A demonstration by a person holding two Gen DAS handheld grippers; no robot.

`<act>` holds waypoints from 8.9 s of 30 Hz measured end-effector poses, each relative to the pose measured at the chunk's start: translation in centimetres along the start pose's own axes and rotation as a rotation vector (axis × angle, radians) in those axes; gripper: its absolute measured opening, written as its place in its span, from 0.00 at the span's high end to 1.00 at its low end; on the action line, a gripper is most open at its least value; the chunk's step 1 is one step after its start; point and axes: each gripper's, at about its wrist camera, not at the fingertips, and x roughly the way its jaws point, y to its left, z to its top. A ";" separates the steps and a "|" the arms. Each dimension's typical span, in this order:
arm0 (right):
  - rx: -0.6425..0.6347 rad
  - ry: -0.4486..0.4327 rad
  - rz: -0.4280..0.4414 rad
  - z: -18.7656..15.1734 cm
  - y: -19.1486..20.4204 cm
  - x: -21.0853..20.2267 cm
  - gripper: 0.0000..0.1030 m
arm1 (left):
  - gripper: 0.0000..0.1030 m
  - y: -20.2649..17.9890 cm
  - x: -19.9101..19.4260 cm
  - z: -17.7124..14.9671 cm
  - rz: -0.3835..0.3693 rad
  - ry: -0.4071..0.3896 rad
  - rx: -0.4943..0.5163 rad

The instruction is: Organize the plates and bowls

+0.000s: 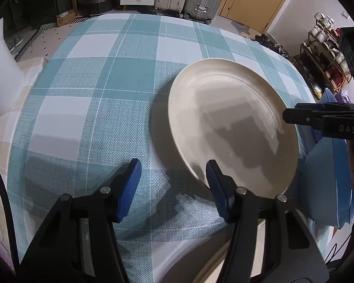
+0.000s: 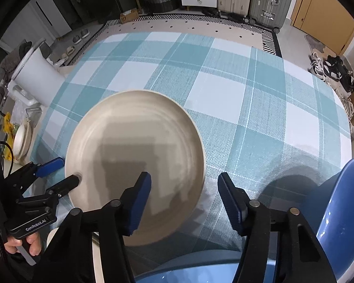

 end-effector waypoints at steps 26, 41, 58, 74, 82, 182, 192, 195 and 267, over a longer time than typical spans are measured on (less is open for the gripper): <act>-0.028 0.041 -0.048 0.0 -0.4 1.7 0.82 | 0.80 -1.4 0.3 -0.1 -0.052 0.000 0.045; -0.034 -0.015 -0.038 -0.1 0.2 0.2 0.83 | 0.80 -1.2 -2.2 -0.2 -0.036 -0.056 0.039; -0.049 -0.121 -0.017 -1.5 2.1 -4.2 0.83 | 0.80 -1.5 -7.4 -1.6 -0.013 -0.130 0.048; -0.061 -0.176 0.001 -3.9 3.8 -7.1 0.82 | 0.80 -1.9 -11.5 -4.3 0.000 -0.165 0.057; -0.073 -0.199 0.002 -5.1 4.7 -8.4 0.82 | 0.80 -2.0 -13.3 -5.8 0.003 -0.177 0.059; 0.062 -0.320 0.046 -25.8 7.3 -7.3 0.81 | 0.80 -5.5 -13.0 -20.2 0.103 -0.171 0.272; 0.062 -0.309 0.037 -26.2 7.6 -6.8 0.81 | 0.78 -6.0 -12.3 -20.5 0.140 -0.160 0.315; 0.065 -0.313 0.040 -26.2 7.6 -6.8 0.81 | 0.77 -6.1 -12.2 -20.7 0.146 -0.155 0.327; 0.029 -0.436 -0.003 -28.9 8.3 -15.4 0.04 | 0.01 -8.4 -19.5 -17.8 -0.086 -0.230 0.255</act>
